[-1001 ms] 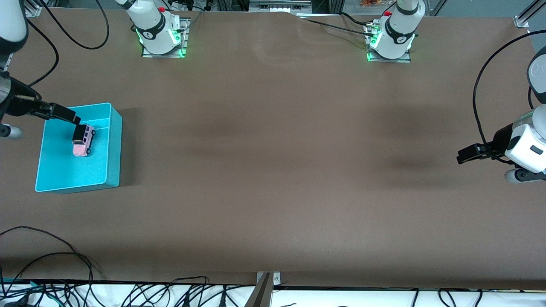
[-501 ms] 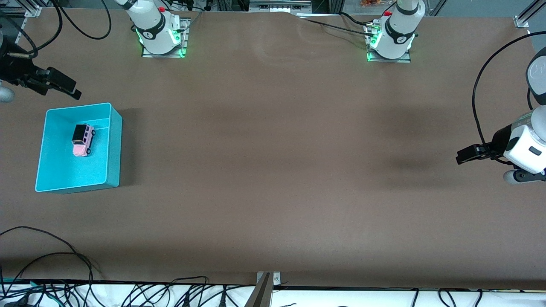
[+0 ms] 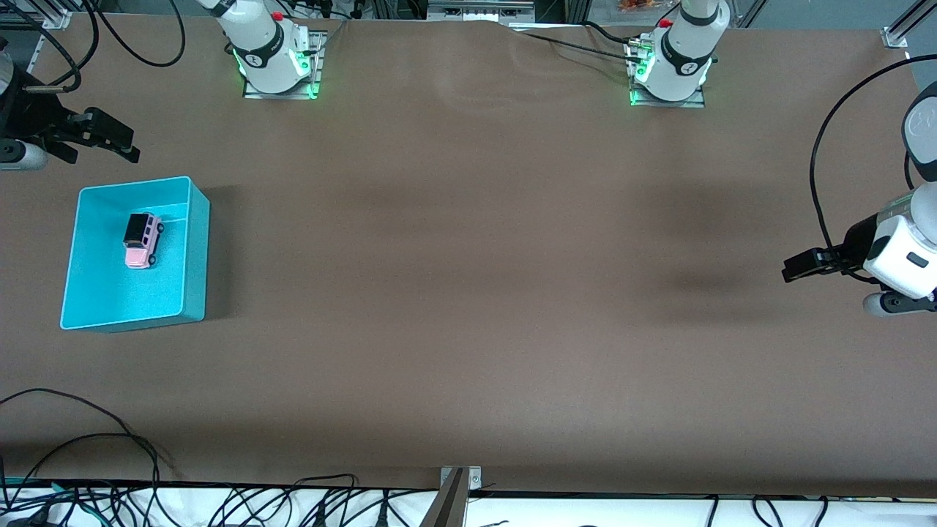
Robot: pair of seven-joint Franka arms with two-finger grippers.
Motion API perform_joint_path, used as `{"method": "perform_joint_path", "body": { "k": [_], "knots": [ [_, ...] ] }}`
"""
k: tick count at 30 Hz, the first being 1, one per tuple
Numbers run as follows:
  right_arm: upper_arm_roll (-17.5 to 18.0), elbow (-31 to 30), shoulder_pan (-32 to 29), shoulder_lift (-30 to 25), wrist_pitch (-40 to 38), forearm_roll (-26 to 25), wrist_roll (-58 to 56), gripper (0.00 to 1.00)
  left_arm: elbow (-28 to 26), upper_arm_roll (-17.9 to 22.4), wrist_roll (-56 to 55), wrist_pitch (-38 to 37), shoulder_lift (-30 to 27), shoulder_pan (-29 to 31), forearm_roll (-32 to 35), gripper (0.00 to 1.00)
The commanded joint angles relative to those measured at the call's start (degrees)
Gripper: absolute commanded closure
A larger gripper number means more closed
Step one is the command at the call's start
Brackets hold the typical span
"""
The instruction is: Wind and store pink jeep toy
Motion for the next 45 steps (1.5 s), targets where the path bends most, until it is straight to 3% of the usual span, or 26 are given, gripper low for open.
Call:
{"method": "perform_joint_path", "body": {
  "k": [1, 45],
  "knots": [
    [0.0, 0.7, -0.4, 0.1, -1.8, -0.6, -0.4, 0.0, 0.1, -0.3, 1.1, 0.0, -0.1, 0.3, 1.2, 0.0],
    [0.6, 1.0, 0.8, -0.3, -1.9, -0.5, -0.4, 0.0, 0.1, -0.3, 1.1, 0.0, -0.1, 0.3, 1.2, 0.0]
  ]
}}
